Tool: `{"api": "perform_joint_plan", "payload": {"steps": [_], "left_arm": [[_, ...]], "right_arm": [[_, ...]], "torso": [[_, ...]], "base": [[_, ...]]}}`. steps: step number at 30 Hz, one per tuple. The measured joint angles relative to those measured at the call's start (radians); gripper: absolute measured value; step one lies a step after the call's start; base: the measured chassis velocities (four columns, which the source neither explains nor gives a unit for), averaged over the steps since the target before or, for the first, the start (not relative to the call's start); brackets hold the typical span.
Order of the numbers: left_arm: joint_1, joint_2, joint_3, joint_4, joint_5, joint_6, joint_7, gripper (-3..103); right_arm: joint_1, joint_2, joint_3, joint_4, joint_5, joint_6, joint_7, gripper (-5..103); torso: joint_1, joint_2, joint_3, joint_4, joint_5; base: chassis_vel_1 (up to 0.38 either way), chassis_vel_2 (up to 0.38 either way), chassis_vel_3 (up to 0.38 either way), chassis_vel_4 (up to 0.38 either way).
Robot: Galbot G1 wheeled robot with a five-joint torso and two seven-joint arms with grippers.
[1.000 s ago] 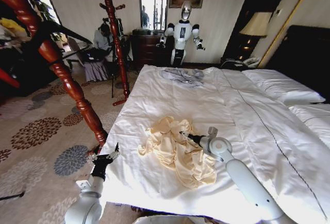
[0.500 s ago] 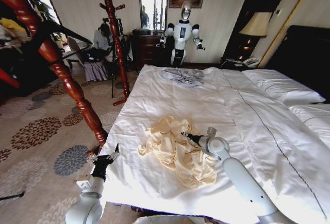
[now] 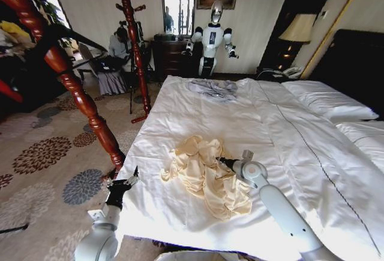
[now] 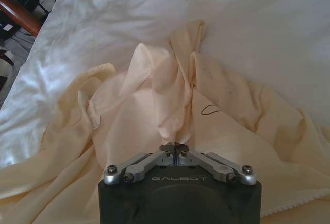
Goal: Pick up the clothes from the bed and hang them on the clothes hanger.
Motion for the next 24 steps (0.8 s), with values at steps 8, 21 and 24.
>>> {"api": "perform_joint_plan", "payload": {"steps": [8, 21, 24], "left_arm": [[-0.062, 0.059, 0.021, 0.028, -0.143, 0.127, -0.092, 99], [-0.297, 0.245, 0.083, 0.136, -0.379, 0.210, -0.081, 99], [-0.350, 0.285, 0.112, 0.161, -0.431, 0.220, -0.060, 99]], "right_arm": [[-0.004, -0.006, -0.010, 0.012, -0.015, 0.011, -0.003, 0], [-0.022, -0.042, -0.019, 0.053, -0.038, 0.036, -0.006, 0], [-0.023, -0.050, -0.019, 0.059, -0.038, 0.037, -0.006, 0]], "torso": [[0.000, 0.000, 0.000, 0.0000, -0.0003], [0.000, 0.000, 0.000, -0.0002, 0.0000], [0.000, 0.000, 0.000, -0.0002, -0.0001]], "base": [[0.000, 0.000, 0.000, 0.000], [0.000, 0.000, 0.000, 0.000], [0.000, 0.000, 0.000, 0.000]]}}
